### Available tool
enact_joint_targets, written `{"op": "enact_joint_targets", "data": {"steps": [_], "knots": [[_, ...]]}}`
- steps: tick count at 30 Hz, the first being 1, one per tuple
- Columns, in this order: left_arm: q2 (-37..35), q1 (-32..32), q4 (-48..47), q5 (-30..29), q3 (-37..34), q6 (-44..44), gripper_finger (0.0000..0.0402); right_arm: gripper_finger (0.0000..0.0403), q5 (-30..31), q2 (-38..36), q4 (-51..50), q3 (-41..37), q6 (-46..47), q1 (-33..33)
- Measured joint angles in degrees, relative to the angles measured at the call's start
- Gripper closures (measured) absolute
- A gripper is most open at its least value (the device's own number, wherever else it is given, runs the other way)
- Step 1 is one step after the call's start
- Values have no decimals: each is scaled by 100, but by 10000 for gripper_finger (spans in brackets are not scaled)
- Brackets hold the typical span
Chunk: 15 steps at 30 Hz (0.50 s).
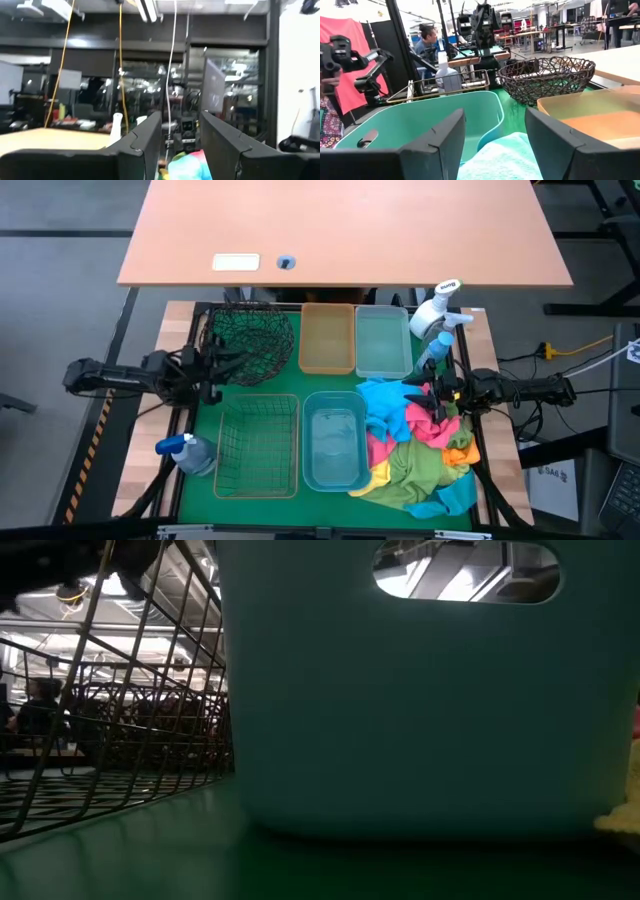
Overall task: Sort microfiber towel by color & place in baskets
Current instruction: Put the blue towel into the transparent bin
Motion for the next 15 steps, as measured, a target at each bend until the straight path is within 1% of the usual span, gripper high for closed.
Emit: {"op": "enact_joint_targets", "data": {"steps": [3,6,8,11,15], "knots": [[976,-1,4,-52,686,52,274,198,25,-2,0,2,1,0],[1990,2,-36,-307,1463,67,274,198,-8,0,0,1,3,0],[2622,22,-120,-369,1978,102,274,198,-69,-2,-2,2,4,0],[3517,62,-236,-258,2687,106,274,198,-69,-2,-4,2,6,0],[4527,104,-478,-129,3514,99,274,198,-68,-2,-6,2,8,1]]}}
